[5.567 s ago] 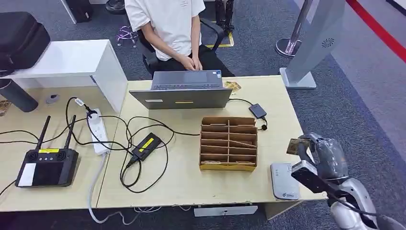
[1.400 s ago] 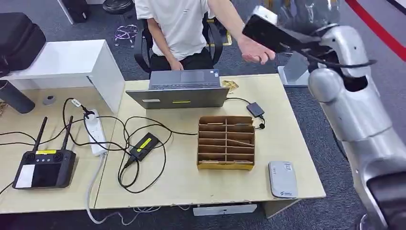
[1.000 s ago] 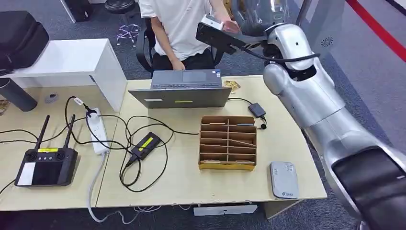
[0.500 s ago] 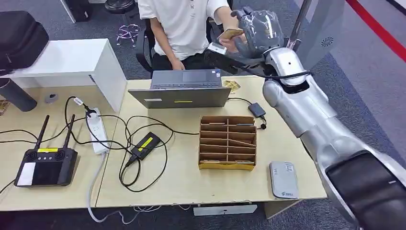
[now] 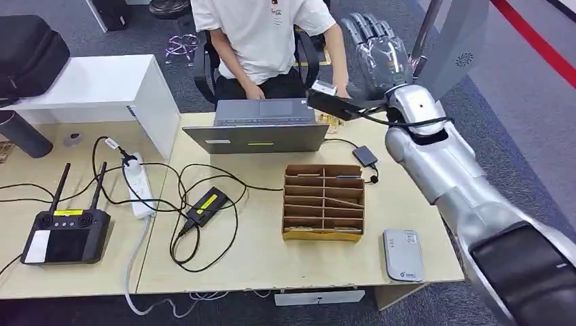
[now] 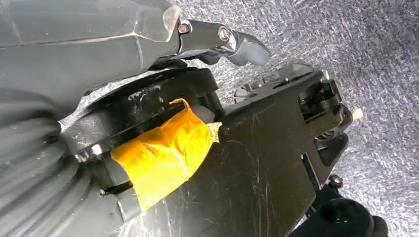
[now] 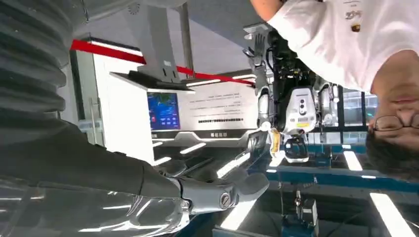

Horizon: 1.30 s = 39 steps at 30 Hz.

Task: Pass the card to the sensor for recognition and then transmit it.

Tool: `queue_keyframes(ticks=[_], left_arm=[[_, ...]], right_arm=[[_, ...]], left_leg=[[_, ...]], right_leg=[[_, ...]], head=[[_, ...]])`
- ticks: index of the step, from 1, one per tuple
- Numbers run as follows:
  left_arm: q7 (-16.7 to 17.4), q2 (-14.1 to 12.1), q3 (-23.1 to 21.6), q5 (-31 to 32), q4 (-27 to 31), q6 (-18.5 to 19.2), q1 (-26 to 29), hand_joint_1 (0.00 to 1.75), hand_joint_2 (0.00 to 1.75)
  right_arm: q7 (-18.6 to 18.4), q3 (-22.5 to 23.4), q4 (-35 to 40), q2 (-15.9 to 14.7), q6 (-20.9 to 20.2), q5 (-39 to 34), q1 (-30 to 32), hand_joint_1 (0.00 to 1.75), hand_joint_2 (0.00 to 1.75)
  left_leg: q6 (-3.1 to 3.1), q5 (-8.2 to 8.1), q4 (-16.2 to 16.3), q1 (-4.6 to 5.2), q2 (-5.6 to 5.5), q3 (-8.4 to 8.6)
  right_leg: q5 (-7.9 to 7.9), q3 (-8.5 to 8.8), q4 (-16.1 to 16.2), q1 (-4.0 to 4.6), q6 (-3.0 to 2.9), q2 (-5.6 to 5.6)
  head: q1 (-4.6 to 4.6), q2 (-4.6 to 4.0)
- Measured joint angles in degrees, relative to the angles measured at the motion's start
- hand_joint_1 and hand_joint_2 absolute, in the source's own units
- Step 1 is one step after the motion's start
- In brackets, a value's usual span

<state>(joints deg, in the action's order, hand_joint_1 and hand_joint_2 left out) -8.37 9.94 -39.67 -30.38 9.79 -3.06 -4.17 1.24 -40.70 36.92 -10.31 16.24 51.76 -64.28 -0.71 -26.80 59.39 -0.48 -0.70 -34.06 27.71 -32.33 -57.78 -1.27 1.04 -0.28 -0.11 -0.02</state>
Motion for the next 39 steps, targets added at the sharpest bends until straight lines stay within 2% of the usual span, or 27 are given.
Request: queue_keyframes(ticks=[6,12,17,23,31,34,39], left_arm=[[-0.1,0.0,0.0,-1.2,0.0,-0.3,0.2,0.00,1.75],[-1.4,-0.2,0.3,-2.4,0.0,-0.7,0.6,0.00,1.75],[-2.7,-0.2,0.8,-3.8,0.0,-0.9,1.1,0.00,1.75],[-3.8,-0.2,2.3,-5.2,0.0,-1.2,1.7,0.00,1.75],[-5.4,0.1,4.0,-7.1,0.0,-1.7,2.3,0.00,1.75],[-5.6,0.1,4.6,-7.2,0.0,-1.7,2.3,0.00,1.75],[-5.7,0.2,4.9,-7.2,0.0,-1.7,2.3,0.00,1.75]], right_arm=[[4.3,2.8,4.0,-5.8,4.1,-2.8,6.2,0.00,1.75],[6.6,7.8,16.4,-11.4,6.2,-4.4,17.3,0.00,1.75],[10.2,14.0,30.9,-14.5,7.2,-7.6,30.5,0.00,1.75],[14.4,21.1,45.9,-15.7,8.8,-9.5,46.6,0.00,1.75],[19.5,27.2,59.2,-14.9,12.2,-8.9,66.2,0.00,1.75],[19.6,28.3,61.4,-14.6,12.3,-8.7,69.9,0.00,1.75],[19.8,29.4,63.1,-14.3,12.3,-8.7,71.7,0.00,1.75]], left_leg=[[0.07,-0.04,0.0,0.00,-0.06,-0.04],[0.10,-0.11,0.0,0.02,-0.07,-0.06],[0.16,-0.16,0.0,-0.02,-0.14,-0.11],[0.12,-0.23,0.0,-0.03,-0.14,-0.14],[0.05,-0.37,0.0,-0.04,-0.12,-0.16],[0.06,-0.39,0.0,-0.04,0.00,-0.12],[0.07,-0.38,0.0,-0.04,0.01,-0.10]], right_leg=[[0.00,0.04,0.0,0.01,0.01,-0.08],[0.01,0.01,0.1,0.04,0.01,-0.08],[0.10,0.02,0.1,0.14,0.03,-0.21],[0.20,-0.01,0.1,0.15,0.00,-0.21],[0.29,0.01,0.1,0.15,0.02,-0.22],[0.29,0.00,0.1,0.15,0.02,-0.11],[0.28,0.00,0.1,0.15,0.02,-0.11]], head=[[0.00,0.00],[0.00,0.00],[0.00,0.00],[-0.02,0.00],[0.00,0.00],[0.00,0.00],[0.00,0.00]])
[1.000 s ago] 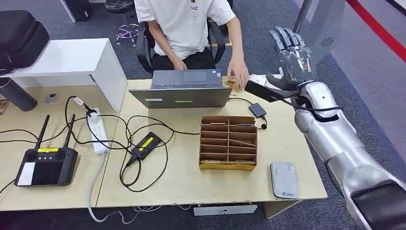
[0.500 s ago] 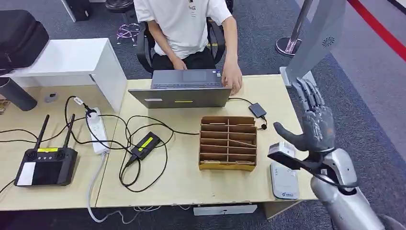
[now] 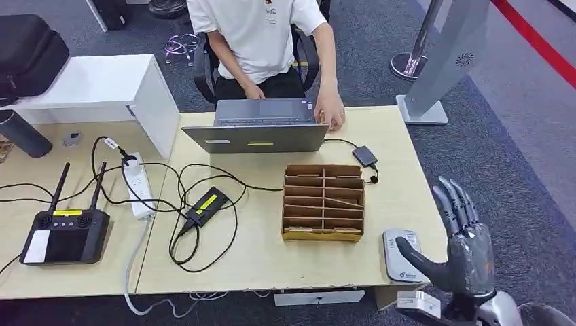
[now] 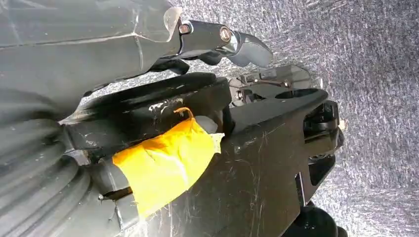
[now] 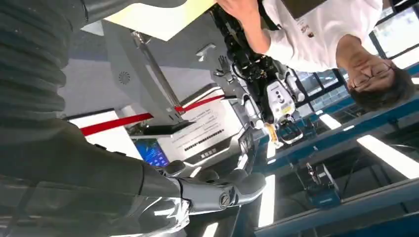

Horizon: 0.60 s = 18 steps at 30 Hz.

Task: Pass the card to the sensor for recognition and then transmit it.

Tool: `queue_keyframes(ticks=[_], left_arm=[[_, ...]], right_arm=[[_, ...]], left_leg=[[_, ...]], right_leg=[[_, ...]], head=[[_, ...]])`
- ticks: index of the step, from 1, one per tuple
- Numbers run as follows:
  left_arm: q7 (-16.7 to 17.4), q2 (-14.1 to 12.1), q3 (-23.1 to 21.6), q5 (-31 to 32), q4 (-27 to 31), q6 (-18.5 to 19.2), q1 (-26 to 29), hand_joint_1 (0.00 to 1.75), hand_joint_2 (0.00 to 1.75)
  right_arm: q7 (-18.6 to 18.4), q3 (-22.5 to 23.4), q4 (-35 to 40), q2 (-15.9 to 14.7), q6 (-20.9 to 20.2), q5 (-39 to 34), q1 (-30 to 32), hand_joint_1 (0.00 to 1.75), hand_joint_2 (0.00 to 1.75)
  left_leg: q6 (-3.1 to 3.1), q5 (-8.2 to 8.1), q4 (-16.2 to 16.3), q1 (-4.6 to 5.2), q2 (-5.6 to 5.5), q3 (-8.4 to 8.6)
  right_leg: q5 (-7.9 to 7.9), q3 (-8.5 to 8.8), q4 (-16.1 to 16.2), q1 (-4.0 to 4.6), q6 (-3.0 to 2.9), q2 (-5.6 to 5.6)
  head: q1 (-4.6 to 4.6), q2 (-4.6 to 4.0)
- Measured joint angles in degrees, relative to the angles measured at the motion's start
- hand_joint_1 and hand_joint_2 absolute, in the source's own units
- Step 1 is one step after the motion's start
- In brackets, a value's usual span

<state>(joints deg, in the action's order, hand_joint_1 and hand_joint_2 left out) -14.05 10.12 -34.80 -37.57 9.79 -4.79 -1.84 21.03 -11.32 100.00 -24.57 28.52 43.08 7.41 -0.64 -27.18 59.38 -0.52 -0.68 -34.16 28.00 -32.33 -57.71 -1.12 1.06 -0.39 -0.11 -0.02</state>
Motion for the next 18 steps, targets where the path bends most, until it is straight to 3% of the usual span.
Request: queue_keyframes(ticks=[9,12,15,18], left_arm=[[-0.5,0.1,0.4,-0.9,0.0,-0.1,0.0,0.00,1.75],[-0.5,0.2,0.7,-1.2,0.0,-0.4,0.1,0.00,1.75],[-0.5,0.2,0.9,-1.3,0.0,-0.5,0.1,0.00,1.75],[-0.5,0.2,0.9,-0.9,0.0,-0.6,0.1,0.00,1.75]], right_arm=[[1.3,0.5,1.4,1.6,0.5,-1.2,3.1,0.00,1.75],[2.7,-0.1,1.3,4.2,4.4,-0.3,6.8,0.00,1.75],[1.7,-2.6,-0.1,6.5,9.4,2.4,8.7,0.00,1.75],[0.1,-4.6,-2.5,8.7,10.0,7.1,9.2,0.00,1.75]], left_leg=[[0.00,0.00,0.0,-0.01,-0.04,0.02],[0.02,-0.04,0.0,-0.01,-0.03,0.01],[-0.10,-0.12,-0.1,-0.04,0.03,0.07],[-0.11,-0.12,-0.1,-0.05,0.04,0.09]], right_leg=[[0.01,0.02,0.0,0.01,0.00,-0.04],[0.07,0.01,0.0,0.02,-0.07,-0.03],[0.12,0.01,0.0,0.04,-0.14,0.04],[0.12,0.00,0.0,0.04,-0.14,0.05]], head=[[0.00,0.00],[0.00,0.00],[0.00,0.00],[0.00,0.00]])
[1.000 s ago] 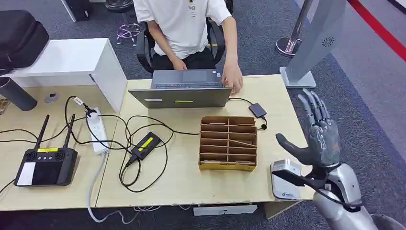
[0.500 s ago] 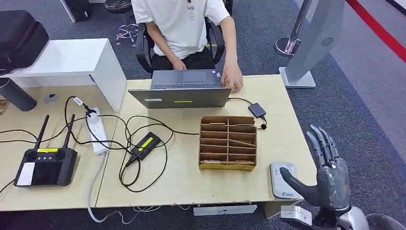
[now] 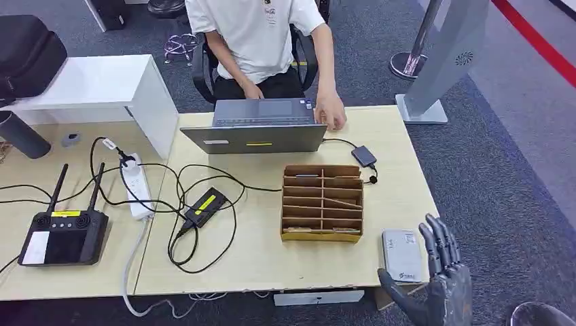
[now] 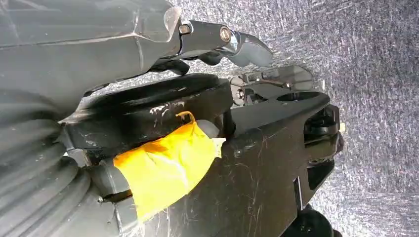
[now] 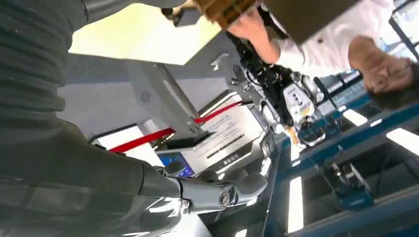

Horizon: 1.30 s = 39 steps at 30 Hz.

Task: Pass the card to the sensor for recognition and then transmit it.

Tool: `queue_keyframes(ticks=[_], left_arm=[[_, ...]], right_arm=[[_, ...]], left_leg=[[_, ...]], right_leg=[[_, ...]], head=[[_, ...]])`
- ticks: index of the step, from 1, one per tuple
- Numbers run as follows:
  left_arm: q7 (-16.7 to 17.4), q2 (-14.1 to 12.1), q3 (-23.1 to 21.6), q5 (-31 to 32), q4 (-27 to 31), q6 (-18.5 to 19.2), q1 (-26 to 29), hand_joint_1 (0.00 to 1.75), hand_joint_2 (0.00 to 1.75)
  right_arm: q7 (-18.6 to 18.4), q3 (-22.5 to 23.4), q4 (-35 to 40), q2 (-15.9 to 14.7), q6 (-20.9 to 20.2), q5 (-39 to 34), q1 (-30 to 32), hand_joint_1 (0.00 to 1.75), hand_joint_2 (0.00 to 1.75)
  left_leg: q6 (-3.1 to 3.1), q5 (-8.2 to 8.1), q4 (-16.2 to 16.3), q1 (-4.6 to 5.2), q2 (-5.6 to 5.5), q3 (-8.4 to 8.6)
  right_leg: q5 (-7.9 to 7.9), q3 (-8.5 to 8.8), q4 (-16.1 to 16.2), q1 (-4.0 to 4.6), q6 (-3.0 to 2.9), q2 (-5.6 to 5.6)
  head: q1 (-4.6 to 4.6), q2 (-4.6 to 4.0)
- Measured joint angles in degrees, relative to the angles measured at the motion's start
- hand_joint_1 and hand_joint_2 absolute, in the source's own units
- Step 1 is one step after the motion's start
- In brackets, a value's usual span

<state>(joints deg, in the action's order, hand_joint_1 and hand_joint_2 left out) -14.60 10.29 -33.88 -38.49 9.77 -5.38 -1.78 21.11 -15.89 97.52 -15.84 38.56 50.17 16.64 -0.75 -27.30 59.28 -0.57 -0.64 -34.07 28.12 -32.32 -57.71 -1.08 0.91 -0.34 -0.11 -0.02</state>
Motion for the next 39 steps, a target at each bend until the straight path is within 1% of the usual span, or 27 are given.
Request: queue_keyframes(ticks=[4,7,10,13,18,20,21,23,25,27,28,30,31,33,35,39], left_arm=[[0.2,0.0,0.0,0.6,0.0,-0.1,0.0,0.00,1.75],[0.7,0.0,0.0,1.2,0.0,-0.1,0.0,0.00,1.75],[1.7,0.1,0.0,1.3,0.0,-0.4,-0.1,0.00,1.75],[2.4,0.3,0.0,1.5,0.0,-0.7,-0.4,0.00,1.75],[2.8,0.3,0.0,2.1,0.0,-0.7,-0.4,0.00,1.75],[3.2,0.3,-0.1,2.6,0.0,-0.8,-0.5,0.00,1.75],[3.5,0.3,-0.1,2.8,0.0,-0.8,-0.5,0.00,1.75],[3.7,0.3,-0.2,3.2,0.0,-0.8,-0.6,0.00,1.75],[4.1,0.3,-0.6,3.5,0.0,-0.7,-0.7,0.00,1.75],[4.3,0.2,-1.0,3.7,0.0,-0.7,-0.8,0.00,1.75],[4.4,0.2,-1.1,3.9,0.0,-0.7,-0.8,0.00,1.75],[4.7,0.2,-1.1,4.3,0.0,-0.5,-1.0,0.00,1.75],[4.8,0.2,-1.2,4.4,0.0,-0.4,-1.0,0.00,1.75],[5.0,0.2,-1.4,4.6,0.0,-0.4,-1.1,0.00,1.75],[5.3,0.2,-1.6,4.7,0.0,-0.4,-1.2,0.00,1.75],[5.6,0.2,-2.1,4.8,0.0,-0.4,-1.3,0.00,1.75]], right_arm=[[-0.5,-0.8,-4.4,3.4,0.1,7.5,-0.7,0.00,1.75],[0.7,0.3,-7.1,6.5,0.1,15.6,-1.2,0.00,1.75],[1.5,0.9,-9.8,9.3,0.1,18.4,-1.8,0.00,1.75],[1.4,1.1,-11.7,11.2,0.1,20.6,-2.5,0.00,1.75],[-0.4,1.4,-13.4,13.4,0.1,25.6,-3.2,0.00,1.75],[-3.1,1.6,-13.5,14.0,0.1,29.9,-3.6,0.00,1.75],[-5.0,1.6,-13.5,14.2,0.1,32.3,-4.0,0.00,1.75],[-10.5,0.8,-13.3,14.1,0.1,36.3,-5.0,0.00,1.75],[-16.8,-1.2,-13.1,13.7,0.2,38.9,-6.3,0.00,1.75],[-20.4,-3.4,-13.1,12.5,0.2,39.4,-8.0,0.00,1.75],[-23.1,-4.8,-13.1,11.6,0.2,39.5,-9.2,0.00,1.75],[-30.1,-8.7,-13.6,9.2,0.2,39.5,-12.3,0.00,1.75],[-32.6,-10.8,-14.0,8.2,0.1,39.5,-13.8,0.00,1.75],[-34.3,-13.9,-14.6,6.9,0.2,39.5,-15.5,0.00,1.75],[-35.0,-16.3,-15.1,5.9,0.2,39.5,-16.7,0.00,1.75],[-36.3,-19.3,-16.1,4.9,0.1,39.5,-18.0,0.00,1.75]], left_leg=[[-0.02,0.02,0.0,-0.01,0.00,0.01],[-0.03,0.03,0.0,-0.01,0.00,0.02],[-0.03,0.03,0.0,0.00,0.00,0.02],[-0.03,0.03,0.0,0.00,0.00,0.02],[-0.03,0.02,0.0,0.00,0.00,0.01],[-0.03,0.02,0.0,0.00,0.00,0.01],[-0.03,0.03,0.0,0.00,0.00,0.01],[-0.03,0.03,0.0,0.00,0.00,0.02],[-0.04,0.04,0.0,0.00,0.00,0.03],[-0.06,0.05,0.0,0.00,0.00,0.02],[-0.06,0.05,0.0,0.00,0.00,0.02],[-0.05,0.06,0.0,0.00,0.03,0.04],[-0.04,0.06,0.1,0.00,0.02,0.04],[-0.04,0.07,0.1,0.00,-0.01,0.04],[-0.04,0.07,0.1,0.00,-0.01,0.04],[-0.04,0.06,0.1,0.00,-0.01,0.03]], right_leg=[[0.00,0.02,0.0,0.00,0.00,0.00],[-0.01,0.03,0.0,0.00,0.00,0.00],[-0.01,0.03,0.0,0.00,0.00,-0.01],[-0.01,0.03,0.0,0.00,0.00,0.00],[-0.01,0.03,0.0,0.00,0.00,0.00],[-0.01,0.03,0.0,0.00,0.00,0.00],[-0.01,0.03,0.0,0.00,0.00,0.00],[-0.01,0.04,0.0,0.00,0.00,0.00],[-0.01,0.05,0.0,0.00,0.00,-0.01],[-0.02,0.06,0.0,0.00,-0.01,0.00],[-0.03,0.06,0.0,-0.01,-0.01,0.03],[-0.03,0.06,0.0,-0.01,0.00,0.03],[-0.03,0.06,0.0,-0.01,0.00,0.03],[-0.03,0.07,0.0,-0.01,0.00,0.00],[-0.03,0.08,0.0,0.00,-0.01,0.00],[-0.02,0.06,0.0,0.00,-0.01,0.00]], head=[[0.00,0.00],[0.00,0.00],[0.00,0.00],[0.00,0.00],[0.00,0.00],[0.00,0.00],[0.00,0.00],[0.00,0.00],[0.00,0.00],[0.00,0.00],[0.00,0.00],[0.00,0.00],[0.02,0.00],[0.00,0.00],[0.00,0.00],[0.00,0.00]])
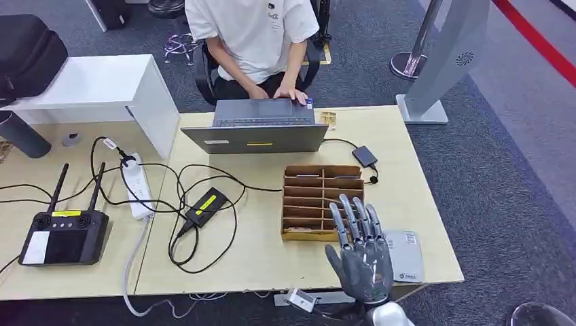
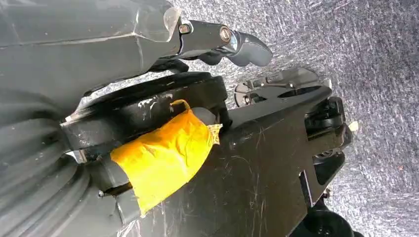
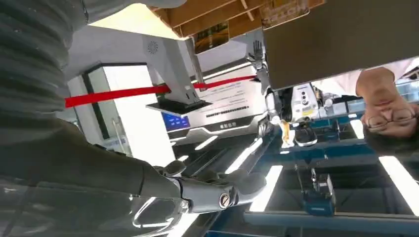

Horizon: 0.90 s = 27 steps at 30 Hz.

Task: Pass the card to the sensor for recognition and then transmit it.

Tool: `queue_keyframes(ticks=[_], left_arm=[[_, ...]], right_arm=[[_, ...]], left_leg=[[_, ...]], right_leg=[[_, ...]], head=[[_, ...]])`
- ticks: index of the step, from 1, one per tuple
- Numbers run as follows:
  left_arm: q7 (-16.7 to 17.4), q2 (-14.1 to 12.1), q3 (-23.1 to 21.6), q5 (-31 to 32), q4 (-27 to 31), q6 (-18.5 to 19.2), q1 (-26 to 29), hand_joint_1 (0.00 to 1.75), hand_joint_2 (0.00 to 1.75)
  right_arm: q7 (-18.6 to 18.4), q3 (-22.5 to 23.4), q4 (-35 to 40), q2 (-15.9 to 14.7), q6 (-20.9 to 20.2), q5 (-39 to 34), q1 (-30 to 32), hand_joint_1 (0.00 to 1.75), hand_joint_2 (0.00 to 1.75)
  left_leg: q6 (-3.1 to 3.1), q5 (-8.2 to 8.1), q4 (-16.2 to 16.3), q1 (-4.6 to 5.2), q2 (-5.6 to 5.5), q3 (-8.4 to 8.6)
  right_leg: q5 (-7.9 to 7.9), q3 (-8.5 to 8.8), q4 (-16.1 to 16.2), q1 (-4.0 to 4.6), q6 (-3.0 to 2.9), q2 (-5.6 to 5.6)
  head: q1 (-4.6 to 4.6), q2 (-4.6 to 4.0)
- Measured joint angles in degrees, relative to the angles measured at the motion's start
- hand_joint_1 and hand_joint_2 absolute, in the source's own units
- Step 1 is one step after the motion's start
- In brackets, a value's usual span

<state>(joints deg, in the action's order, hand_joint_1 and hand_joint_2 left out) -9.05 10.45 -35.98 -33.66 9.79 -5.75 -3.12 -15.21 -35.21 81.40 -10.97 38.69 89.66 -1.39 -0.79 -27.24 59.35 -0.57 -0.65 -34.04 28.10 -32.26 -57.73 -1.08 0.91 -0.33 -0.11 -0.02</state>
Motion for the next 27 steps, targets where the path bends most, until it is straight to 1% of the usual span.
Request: queue_keyframes(ticks=[2,4,8,14,19,27], left_arm=[[0.0,0.0,-0.1,0.1,0.0,-0.1,0.0,0.00,1.75],[0.6,-0.1,-0.2,0.6,0.7,-0.7,0.3,0.00,1.75],[0.9,-0.2,-0.2,0.7,1.3,-0.7,0.4,0.00,1.75],[0.9,-0.2,-0.2,0.9,1.3,-0.5,0.3,0.00,1.75],[0.7,-0.2,-0.3,1.4,1.3,-0.3,0.3,0.00,1.75],[0.7,-0.2,-0.4,1.8,1.3,-0.2,0.3,0.00,1.75]], right_arm=[[-2.5,-1.8,-0.5,-0.5,0.0,0.0,-0.7,0.00,1.75],[-2.6,-3.5,-2.0,-0.5,0.0,0.0,-1.5,0.00,1.75],[-2.1,-4.7,-3.6,-0.5,0.0,0.0,-1.1,0.00,1.75],[-0.8,-4.8,-6.9,-0.4,0.0,0.0,-0.4,0.00,1.75],[0.2,-4.4,-10.2,0.3,0.0,0.0,-0.5,0.00,1.75],[1.4,-1.3,-14.4,1.5,0.0,0.0,-0.6,0.00,1.75]], left_leg=[[-0.01,-0.01,0.0,0.00,0.00,-0.01],[-0.01,-0.01,0.0,0.00,0.01,0.00],[-0.01,-0.01,0.0,0.00,-0.04,-0.01],[-0.01,-0.01,0.0,0.00,-0.02,-0.02],[-0.01,-0.01,0.0,0.00,-0.02,-0.01],[-0.01,-0.01,0.0,0.00,-0.02,-0.01]], right_leg=[[0.00,0.00,0.0,0.00,0.00,0.00],[0.00,0.00,0.0,0.00,0.00,0.01],[0.01,-0.01,0.0,0.00,0.00,-0.05],[0.01,-0.01,0.0,-0.01,0.00,-0.02],[0.01,-0.01,0.0,0.00,0.00,-0.02],[0.01,-0.01,0.0,0.00,0.00,-0.01]], head=[[0.00,0.00],[0.00,0.00],[0.00,0.00],[0.00,0.00],[0.00,0.00],[0.00,0.00]])
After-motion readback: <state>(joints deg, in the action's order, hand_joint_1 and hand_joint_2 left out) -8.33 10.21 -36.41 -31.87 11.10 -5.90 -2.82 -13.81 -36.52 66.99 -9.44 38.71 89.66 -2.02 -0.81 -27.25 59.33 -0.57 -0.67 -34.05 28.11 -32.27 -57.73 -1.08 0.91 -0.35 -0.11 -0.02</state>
